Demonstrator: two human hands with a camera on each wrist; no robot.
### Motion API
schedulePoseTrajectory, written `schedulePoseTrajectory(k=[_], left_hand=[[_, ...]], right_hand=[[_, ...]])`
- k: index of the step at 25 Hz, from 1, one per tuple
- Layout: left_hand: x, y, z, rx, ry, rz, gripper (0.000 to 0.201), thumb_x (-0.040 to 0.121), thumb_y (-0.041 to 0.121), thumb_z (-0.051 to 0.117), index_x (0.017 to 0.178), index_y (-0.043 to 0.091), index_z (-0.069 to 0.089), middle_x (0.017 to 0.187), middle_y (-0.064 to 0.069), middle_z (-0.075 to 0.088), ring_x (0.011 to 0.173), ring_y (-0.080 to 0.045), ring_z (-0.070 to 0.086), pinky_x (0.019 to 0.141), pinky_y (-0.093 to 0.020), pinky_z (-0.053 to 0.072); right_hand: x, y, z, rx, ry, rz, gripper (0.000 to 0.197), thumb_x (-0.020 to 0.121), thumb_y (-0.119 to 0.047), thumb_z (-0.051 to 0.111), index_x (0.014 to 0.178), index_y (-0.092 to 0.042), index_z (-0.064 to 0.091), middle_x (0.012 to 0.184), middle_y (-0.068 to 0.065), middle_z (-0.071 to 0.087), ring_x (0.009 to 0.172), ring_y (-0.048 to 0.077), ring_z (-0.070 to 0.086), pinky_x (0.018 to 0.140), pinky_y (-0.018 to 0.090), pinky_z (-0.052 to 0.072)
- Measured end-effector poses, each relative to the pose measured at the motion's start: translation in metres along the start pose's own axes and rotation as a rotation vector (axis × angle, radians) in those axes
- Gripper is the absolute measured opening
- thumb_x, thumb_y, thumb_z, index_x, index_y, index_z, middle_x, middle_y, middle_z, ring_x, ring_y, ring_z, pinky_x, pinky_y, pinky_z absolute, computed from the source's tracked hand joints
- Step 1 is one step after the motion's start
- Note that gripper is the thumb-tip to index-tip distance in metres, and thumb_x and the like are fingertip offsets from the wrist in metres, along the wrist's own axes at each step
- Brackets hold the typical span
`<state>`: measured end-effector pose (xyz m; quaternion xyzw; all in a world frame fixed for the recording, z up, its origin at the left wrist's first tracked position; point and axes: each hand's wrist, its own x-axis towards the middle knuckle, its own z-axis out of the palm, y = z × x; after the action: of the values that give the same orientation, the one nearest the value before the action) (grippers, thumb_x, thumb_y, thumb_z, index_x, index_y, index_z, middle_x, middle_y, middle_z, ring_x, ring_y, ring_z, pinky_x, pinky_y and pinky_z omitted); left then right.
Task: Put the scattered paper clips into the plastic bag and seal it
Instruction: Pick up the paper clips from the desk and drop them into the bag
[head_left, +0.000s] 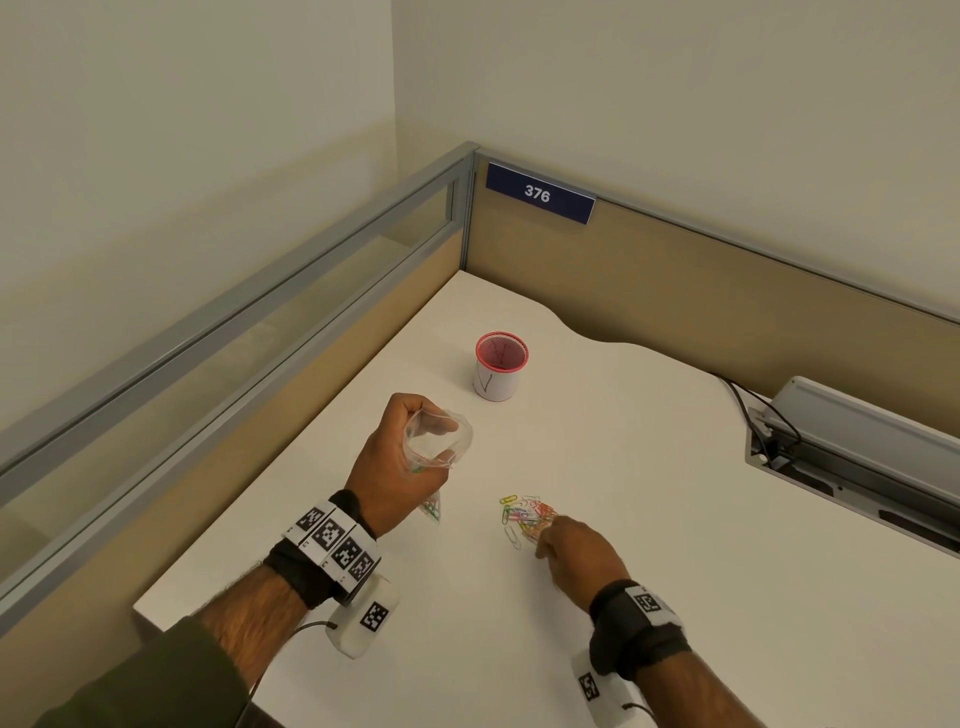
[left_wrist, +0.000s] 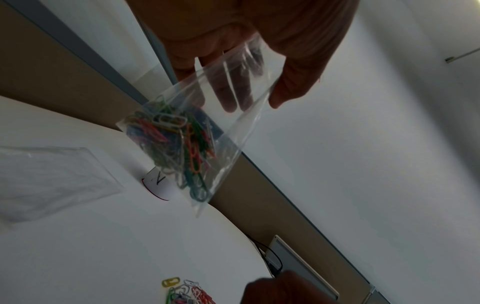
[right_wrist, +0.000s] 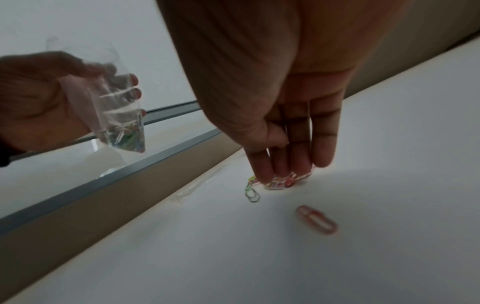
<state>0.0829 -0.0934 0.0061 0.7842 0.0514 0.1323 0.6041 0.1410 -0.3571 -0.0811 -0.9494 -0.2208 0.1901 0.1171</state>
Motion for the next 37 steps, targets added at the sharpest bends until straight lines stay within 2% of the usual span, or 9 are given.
schedulePoseTrajectory(k=[4,8,13,16,21,25,28,33,37], left_hand=[[0.0,-0.001,0.002,-0.006,0.003,-0.003,0.052,0.073,-0.002,0.073,0.112,0.021,0.047,0.113,0.004,0.068,0.116,-0.014,0.063,0.101,-0.044,0.052],[-0.001,0.001,0.009,-0.001,-0.013,-0.005,0.053,0.075,-0.004,0.074,0.112,0.02,0.047,0.113,0.005,0.068,0.116,-0.012,0.063,0.101,-0.042,0.052],[0.002,0.0,0.015,0.002,-0.033,0.011,0.051,0.075,-0.004,0.075,0.114,0.017,0.048,0.114,0.006,0.067,0.115,-0.015,0.063,0.1,-0.041,0.053],[0.001,0.002,0.02,0.028,-0.047,0.035,0.051,0.075,0.003,0.074,0.112,0.023,0.046,0.112,0.006,0.063,0.113,-0.015,0.063,0.098,-0.037,0.053],[0.001,0.009,0.03,0.043,-0.043,0.059,0.059,0.075,0.004,0.077,0.109,0.035,0.041,0.107,0.015,0.057,0.106,0.0,0.06,0.09,-0.02,0.052],[-0.001,0.005,0.029,-0.01,0.003,0.089,0.054,0.072,0.014,0.077,0.111,0.033,0.044,0.109,0.007,0.06,0.107,-0.01,0.063,0.091,-0.021,0.052],[-0.002,0.007,0.03,-0.009,0.003,0.102,0.059,0.072,0.009,0.08,0.113,0.031,0.043,0.11,0.011,0.059,0.107,-0.002,0.061,0.092,-0.023,0.054],[-0.004,0.003,0.034,0.018,-0.017,0.028,0.09,0.061,0.034,0.092,0.131,0.034,0.035,0.123,0.026,0.047,0.115,0.012,0.051,0.087,0.001,0.041],[-0.006,0.006,0.04,0.037,0.027,0.017,0.065,0.072,0.023,0.086,0.119,0.027,0.041,0.109,0.019,0.052,0.104,0.006,0.057,0.079,0.0,0.045]], right_hand=[[-0.015,0.012,0.004,-0.112,-0.155,-0.006,0.022,0.09,-0.012,0.046,0.098,-0.014,0.067,0.106,0.006,0.066,0.097,0.024,0.061,0.081,0.027,0.046],[-0.005,0.004,-0.003,0.015,0.02,-0.011,0.025,0.094,-0.018,0.046,0.109,-0.017,0.066,0.114,0.005,0.063,0.104,0.022,0.059,0.087,0.026,0.045],[-0.007,-0.066,-0.074,0.413,0.375,-0.146,0.022,0.092,-0.04,0.055,0.089,-0.022,0.068,0.086,-0.007,0.065,0.079,0.01,0.06,0.072,0.027,0.052],[-0.002,-0.11,-0.121,0.615,0.341,-0.165,0.036,0.084,-0.058,0.056,0.087,-0.024,0.068,0.082,-0.011,0.065,0.074,0.011,0.062,0.066,0.029,0.057],[0.009,-0.137,-0.139,0.499,0.232,-0.165,0.021,0.089,-0.033,0.063,0.083,-0.013,0.068,0.078,0.004,0.068,0.07,0.022,0.067,0.071,0.043,0.06],[0.008,-0.135,-0.147,0.616,0.177,-0.181,0.021,0.082,-0.032,0.073,0.09,-0.013,0.067,0.084,0.003,0.068,0.064,0.02,0.068,0.06,0.031,0.061],[0.008,-0.135,-0.147,0.491,0.166,-0.197,0.01,0.085,-0.019,0.069,0.092,-0.012,0.067,0.084,0.005,0.069,0.063,0.021,0.068,0.062,0.033,0.062],[0.005,-0.141,-0.154,0.739,0.17,-0.18,0.006,0.088,-0.01,0.063,0.088,-0.007,0.068,0.077,0.008,0.073,0.056,0.018,0.07,0.06,0.026,0.061],[0.002,-0.139,-0.156,0.799,0.116,-0.228,0.008,0.088,-0.013,0.064,0.089,-0.006,0.069,0.08,0.007,0.073,0.058,0.016,0.068,0.056,0.024,0.058]])
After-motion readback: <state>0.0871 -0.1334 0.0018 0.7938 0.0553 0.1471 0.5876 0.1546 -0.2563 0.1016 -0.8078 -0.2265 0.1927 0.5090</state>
